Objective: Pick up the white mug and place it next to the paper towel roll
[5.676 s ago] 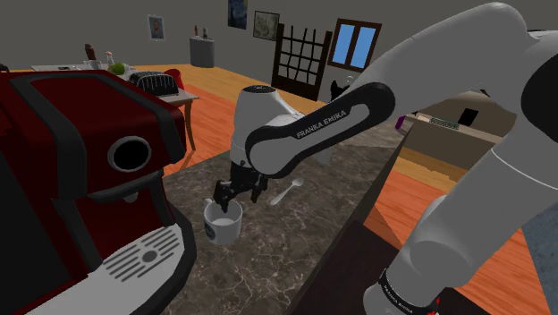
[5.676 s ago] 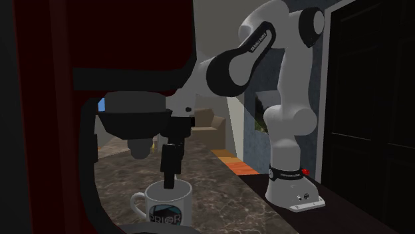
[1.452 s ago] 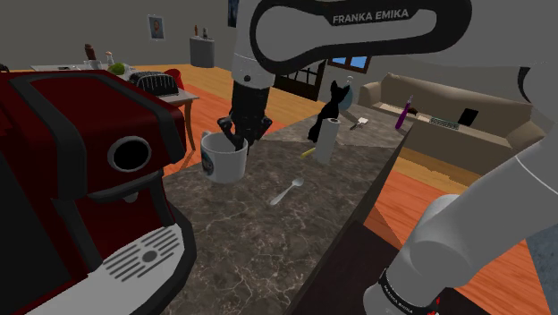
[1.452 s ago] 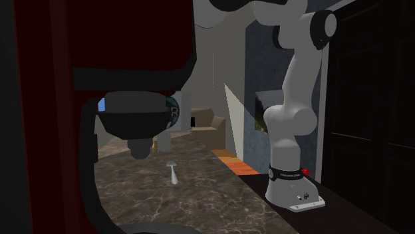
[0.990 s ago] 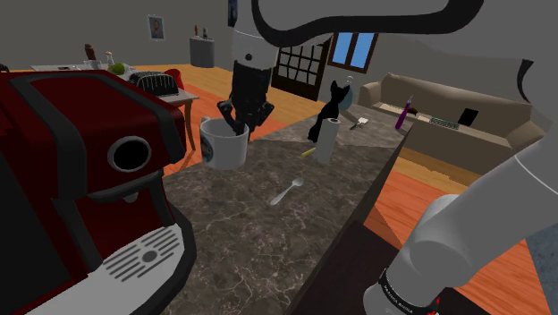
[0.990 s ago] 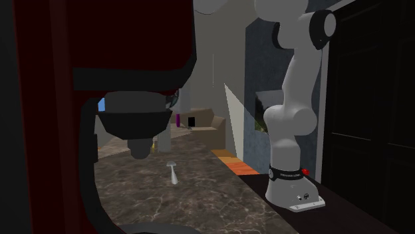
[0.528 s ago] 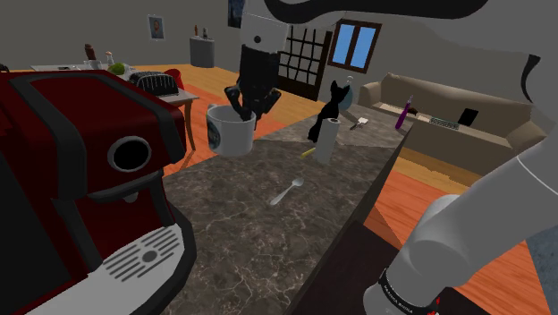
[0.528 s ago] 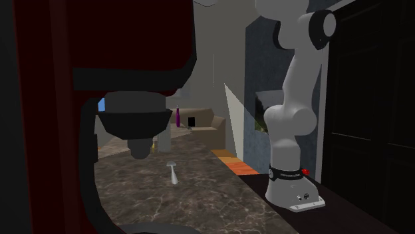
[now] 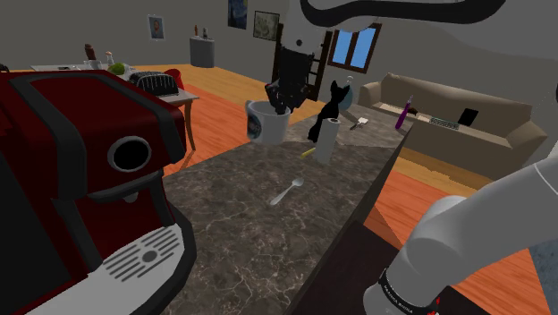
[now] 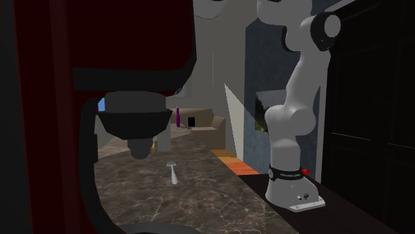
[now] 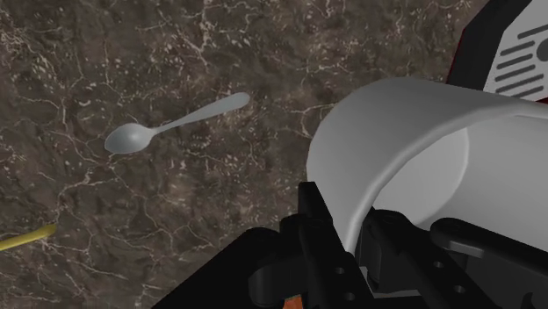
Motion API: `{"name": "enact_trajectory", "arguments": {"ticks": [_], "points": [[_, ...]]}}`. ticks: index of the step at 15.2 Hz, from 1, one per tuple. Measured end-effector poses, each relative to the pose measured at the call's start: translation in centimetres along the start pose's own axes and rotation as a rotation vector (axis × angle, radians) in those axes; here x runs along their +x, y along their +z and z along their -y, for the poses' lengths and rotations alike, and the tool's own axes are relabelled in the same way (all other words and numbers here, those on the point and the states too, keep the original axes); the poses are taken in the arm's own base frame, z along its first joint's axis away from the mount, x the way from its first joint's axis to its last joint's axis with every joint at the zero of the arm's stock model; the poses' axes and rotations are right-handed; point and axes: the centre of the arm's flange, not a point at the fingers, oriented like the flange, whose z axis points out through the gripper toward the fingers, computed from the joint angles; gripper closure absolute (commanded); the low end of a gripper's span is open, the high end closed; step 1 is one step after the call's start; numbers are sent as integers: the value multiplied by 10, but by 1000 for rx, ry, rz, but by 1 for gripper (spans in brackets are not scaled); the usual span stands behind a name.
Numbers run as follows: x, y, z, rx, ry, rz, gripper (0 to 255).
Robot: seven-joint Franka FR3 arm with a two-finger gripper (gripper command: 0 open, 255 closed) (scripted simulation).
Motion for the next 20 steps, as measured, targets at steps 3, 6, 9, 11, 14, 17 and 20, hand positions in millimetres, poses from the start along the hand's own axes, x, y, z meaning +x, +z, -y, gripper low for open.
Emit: {"name": "enact_trajectory", "arguments": {"ticks": [3,6,9,11,14,17,20], "points": [[4,-5,-38,0,-1,0,255],[8,-5,-78,0,0,0,255],[11,-8,-118,1,0,0,255],[14,-7,-144,0,0,0,255],[14,-10,-181,0,0,0,255],[21,-10,-221,1,0,0,255],[24,-12,-258,1,-1,0,255]]}}
